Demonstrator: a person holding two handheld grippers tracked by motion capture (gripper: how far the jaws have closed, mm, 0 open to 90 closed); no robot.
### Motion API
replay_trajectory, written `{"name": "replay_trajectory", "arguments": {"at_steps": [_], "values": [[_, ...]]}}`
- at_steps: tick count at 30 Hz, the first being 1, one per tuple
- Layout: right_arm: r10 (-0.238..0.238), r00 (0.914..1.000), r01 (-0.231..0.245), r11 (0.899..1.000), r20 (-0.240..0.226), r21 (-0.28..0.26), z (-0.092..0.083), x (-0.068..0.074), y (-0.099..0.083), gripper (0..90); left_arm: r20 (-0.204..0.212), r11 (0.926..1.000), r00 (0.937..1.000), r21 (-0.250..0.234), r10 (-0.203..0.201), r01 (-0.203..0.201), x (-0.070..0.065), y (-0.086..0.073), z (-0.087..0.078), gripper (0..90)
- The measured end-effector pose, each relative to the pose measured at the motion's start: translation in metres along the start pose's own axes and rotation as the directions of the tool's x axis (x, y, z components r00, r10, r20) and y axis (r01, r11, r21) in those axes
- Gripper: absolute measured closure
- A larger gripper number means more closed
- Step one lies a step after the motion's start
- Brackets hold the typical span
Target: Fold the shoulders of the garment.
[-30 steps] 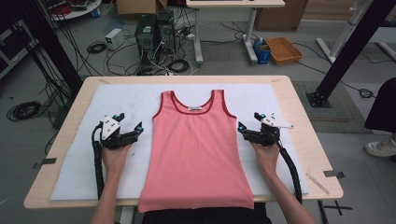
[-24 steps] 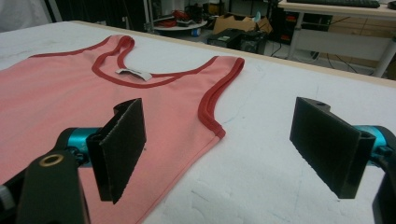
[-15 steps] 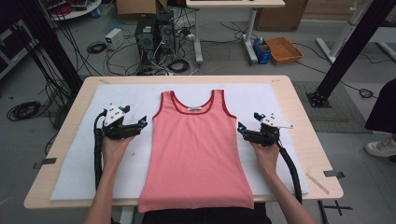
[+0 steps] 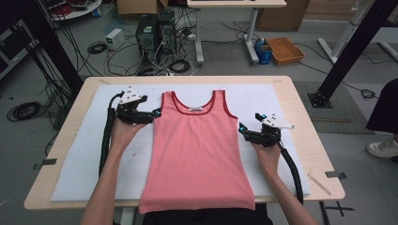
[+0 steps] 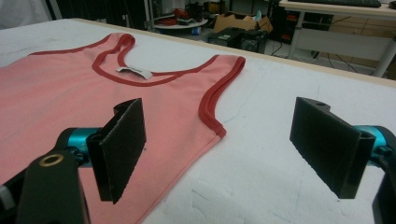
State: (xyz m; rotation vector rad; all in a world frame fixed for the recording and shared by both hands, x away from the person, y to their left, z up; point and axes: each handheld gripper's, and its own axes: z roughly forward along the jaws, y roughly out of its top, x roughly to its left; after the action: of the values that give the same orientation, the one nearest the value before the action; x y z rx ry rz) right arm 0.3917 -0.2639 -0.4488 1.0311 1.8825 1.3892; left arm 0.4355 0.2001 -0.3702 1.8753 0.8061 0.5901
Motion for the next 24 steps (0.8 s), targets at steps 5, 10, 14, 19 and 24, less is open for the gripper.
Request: {"name": "replay_trajectory", "arguments": {"at_steps": [5,10,14,19,24], "values": [[0.001,1.0,-0.001,1.0,0.001,-0.001,0.0,0.0,0.0,18.1,0.035,0.9993,0.999,0.027,-0.028,0.027,0.006,0.016,0.016,21.3],[0.004,1.0,-0.004,1.0,-0.001,0.001,0.0,0.0,0.0,18.1,0.051,0.9978,0.9986,0.065,-0.012,0.009,0.008,0.028,0.036,21.3],[0.0,1.0,0.0,1.0,-0.001,0.001,0.0,0.0,0.0,18.1,0.068,0.9968,0.9977,0.08,-0.01,0.005,0.011,0.038,0.053,21.3],[-0.011,0.9999,0.011,1.0,0.005,0.001,0.0,0.001,0.0,18.1,0.075,0.9959,0.997,0.09,-0.018,0.011,0.018,0.044,0.072,21.3],[0.0,1.0,0.0,1.0,0.003,0.004,0.001,0.001,0.0,18.1,0.067,0.995,0.9971,0.096,-0.036,0.03,0.029,0.054,0.089,22.1]]}}
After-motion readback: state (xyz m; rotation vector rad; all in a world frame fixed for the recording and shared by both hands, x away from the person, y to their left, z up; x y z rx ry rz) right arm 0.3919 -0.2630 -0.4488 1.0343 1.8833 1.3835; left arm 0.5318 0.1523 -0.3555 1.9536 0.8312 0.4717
